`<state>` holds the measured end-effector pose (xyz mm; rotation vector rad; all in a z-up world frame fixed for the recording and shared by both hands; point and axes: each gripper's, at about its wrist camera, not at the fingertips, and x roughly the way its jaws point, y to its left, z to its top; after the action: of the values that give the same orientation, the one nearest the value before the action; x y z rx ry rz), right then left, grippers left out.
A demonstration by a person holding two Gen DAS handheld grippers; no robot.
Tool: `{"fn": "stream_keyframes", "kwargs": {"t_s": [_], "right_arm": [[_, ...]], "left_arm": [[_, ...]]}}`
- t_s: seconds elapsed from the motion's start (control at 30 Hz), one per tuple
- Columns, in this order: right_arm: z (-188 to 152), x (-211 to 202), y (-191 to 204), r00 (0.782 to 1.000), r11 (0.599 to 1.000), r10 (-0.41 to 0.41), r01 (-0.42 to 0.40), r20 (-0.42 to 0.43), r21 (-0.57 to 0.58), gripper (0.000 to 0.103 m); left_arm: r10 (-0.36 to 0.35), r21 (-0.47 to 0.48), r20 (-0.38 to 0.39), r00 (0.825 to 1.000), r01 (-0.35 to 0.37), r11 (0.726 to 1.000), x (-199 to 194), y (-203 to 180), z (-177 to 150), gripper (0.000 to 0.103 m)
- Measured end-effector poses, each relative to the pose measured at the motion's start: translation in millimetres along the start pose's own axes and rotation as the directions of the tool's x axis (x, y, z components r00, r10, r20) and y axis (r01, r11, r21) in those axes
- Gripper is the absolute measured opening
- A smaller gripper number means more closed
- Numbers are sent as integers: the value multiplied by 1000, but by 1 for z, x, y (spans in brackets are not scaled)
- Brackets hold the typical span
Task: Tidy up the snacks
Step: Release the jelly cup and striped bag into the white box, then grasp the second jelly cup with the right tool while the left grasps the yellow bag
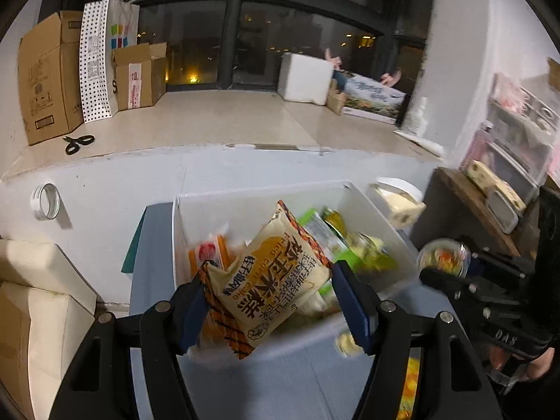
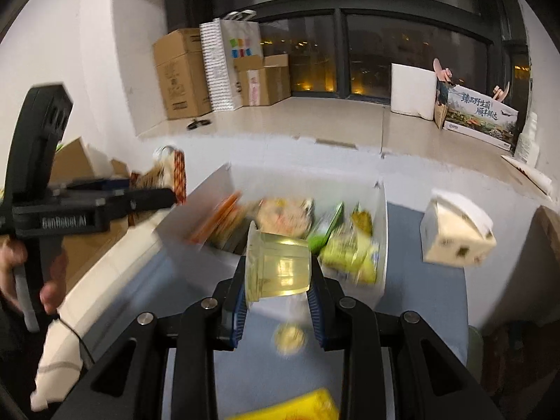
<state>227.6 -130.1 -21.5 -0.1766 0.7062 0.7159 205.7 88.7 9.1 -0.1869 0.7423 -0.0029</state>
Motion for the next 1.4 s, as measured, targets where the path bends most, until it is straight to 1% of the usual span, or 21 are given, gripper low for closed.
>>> {"fn": "stream_keyframes", "kwargs": {"t_s": [0.03,0.1,0.17,0.2,0.27,0.3,0.33,0.37,0.4,0.43,0.6,0.63,0.67,0.73,0.87,0.93,1.07,1.17,1.2,1.27,1.4], "right_arm": [[8,8,-5,1000,1000,-15,15,-8,17,33],[28,31,-13,995,995,-100,100,-27,-2,33],[43,46,-20,992,993,-119,119,-31,2,33],[51,55,-25,992,993,-118,119,-44,20,33],[61,67,-29,984,985,-170,170,-55,3,33],[64,73,-30,978,980,-200,199,-57,-15,33],[67,79,-32,976,978,-206,205,-66,-22,40],[69,87,-35,978,982,-187,186,-90,-16,70],[70,91,-37,977,983,-182,183,-107,-6,87],[70,91,-38,977,982,-187,188,-101,8,98],[62,81,-39,983,985,-173,174,-56,15,98],[61,79,-39,983,985,-173,174,-55,13,98],[61,77,-38,984,985,-174,175,-49,9,103],[57,68,-37,987,987,-160,160,-30,3,103],[50,50,-37,989,989,-149,149,2,-8,103],[44,38,-37,991,992,-130,130,17,-8,103],[23,6,-28,995,996,-84,86,55,-29,103],[4,-13,-20,996,997,-68,70,52,-30,103],[-2,-19,-18,997,998,-56,57,48,-24,103],[-19,-30,-15,999,1000,-11,11,44,-12,103],[-53,-41,-6,1000,1000,-8,8,16,-11,103]], "left_arm": [[4,-14,-11,1000,-4,1000,12,3,7,72],[30,-11,-29,999,-31,999,31,7,16,72],[58,-7,-43,997,-58,998,49,10,24,73],[60,-12,-55,997,-61,998,57,12,28,75],[67,-14,-69,995,-69,998,70,18,33,81],[78,-18,-82,994,-80,997,75,21,34,93],[82,-30,-94,992,-85,996,78,24,34,103],[68,-42,-94,993,-73,996,77,27,32,103],[53,-53,-92,994,-58,997,77,30,30,103],[50,-58,-93,994,-56,997,75,32,27,103],[83,-48,-102,991,-88,995,73,33,20,103],[78,-57,-92,993,-84,995,69,34,18,103],[69,-62,-88,994,-74,995,67,34,18,103],[52,-60,-79,995,-57,997,59,32,15,103],[67,11,-50,997,-66,998,36,16,6,103],[51,59,-34,998,-49,997,19,6,-2,103],[12,135,-21,1000,-9,991,-17,-15,-22,103],[-83,150,-8,996,84,985,-51,-30,-45,103],[-98,151,-4,995,97,984,-58,-34,-49,103],[-106,149,10,994,103,983,-71,-41,-63,103],[-87,135,21,996,83,987,-80,-53,-91,103]]}}
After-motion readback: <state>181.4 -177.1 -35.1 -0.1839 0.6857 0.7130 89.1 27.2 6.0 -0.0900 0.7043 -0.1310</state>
